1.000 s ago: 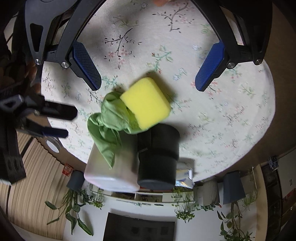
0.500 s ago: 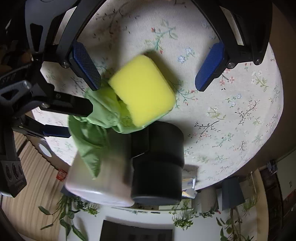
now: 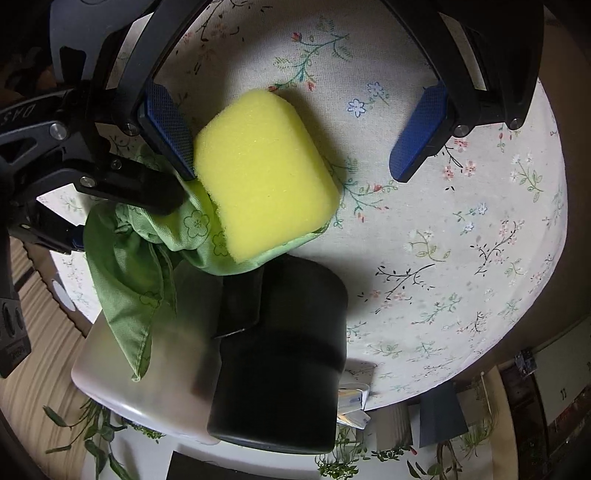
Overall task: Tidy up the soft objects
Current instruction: 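Grasp the small yellow sponge with the left gripper while the right grasps the green cloth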
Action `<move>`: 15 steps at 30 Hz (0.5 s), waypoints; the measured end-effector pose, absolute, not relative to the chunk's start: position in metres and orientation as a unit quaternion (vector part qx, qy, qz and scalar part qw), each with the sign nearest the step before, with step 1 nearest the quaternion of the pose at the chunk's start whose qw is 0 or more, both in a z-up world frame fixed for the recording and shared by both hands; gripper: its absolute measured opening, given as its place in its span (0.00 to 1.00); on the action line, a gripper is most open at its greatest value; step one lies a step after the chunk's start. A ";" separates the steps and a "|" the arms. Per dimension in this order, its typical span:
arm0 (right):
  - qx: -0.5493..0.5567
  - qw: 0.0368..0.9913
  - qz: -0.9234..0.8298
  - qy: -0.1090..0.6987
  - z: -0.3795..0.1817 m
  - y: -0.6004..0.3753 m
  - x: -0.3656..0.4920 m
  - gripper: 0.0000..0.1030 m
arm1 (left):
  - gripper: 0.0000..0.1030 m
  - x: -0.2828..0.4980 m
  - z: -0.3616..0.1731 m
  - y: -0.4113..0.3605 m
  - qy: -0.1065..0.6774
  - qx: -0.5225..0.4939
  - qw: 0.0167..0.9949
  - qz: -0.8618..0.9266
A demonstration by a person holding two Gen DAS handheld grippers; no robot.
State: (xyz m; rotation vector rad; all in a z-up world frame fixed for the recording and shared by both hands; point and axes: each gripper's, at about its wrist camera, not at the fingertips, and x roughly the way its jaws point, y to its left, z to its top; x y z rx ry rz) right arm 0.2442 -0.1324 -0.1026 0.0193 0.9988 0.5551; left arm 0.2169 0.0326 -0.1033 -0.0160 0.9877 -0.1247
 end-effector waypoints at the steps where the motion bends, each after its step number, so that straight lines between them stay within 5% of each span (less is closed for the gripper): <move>1: 0.008 0.841 0.265 0.471 -0.102 -0.132 0.244 0.90 | 1.00 0.217 -0.104 0.033 0.473 -0.009 0.879 -0.059; 5: 0.013 0.837 0.276 0.472 -0.100 -0.127 0.244 0.75 | 0.99 0.214 -0.102 0.037 0.466 -0.024 0.882 -0.059; 8: 0.024 0.834 0.288 0.471 -0.099 -0.125 0.243 0.53 | 0.78 0.212 -0.100 0.039 0.458 -0.029 0.886 -0.067; 10: 0.032 0.830 0.293 0.473 -0.099 -0.125 0.241 0.47 | 0.60 0.212 -0.098 0.040 0.455 -0.028 0.887 -0.074; 15: 0.041 0.829 0.294 0.474 -0.097 -0.138 0.229 0.39 | 0.52 0.207 -0.096 0.046 0.457 -0.044 0.884 -0.088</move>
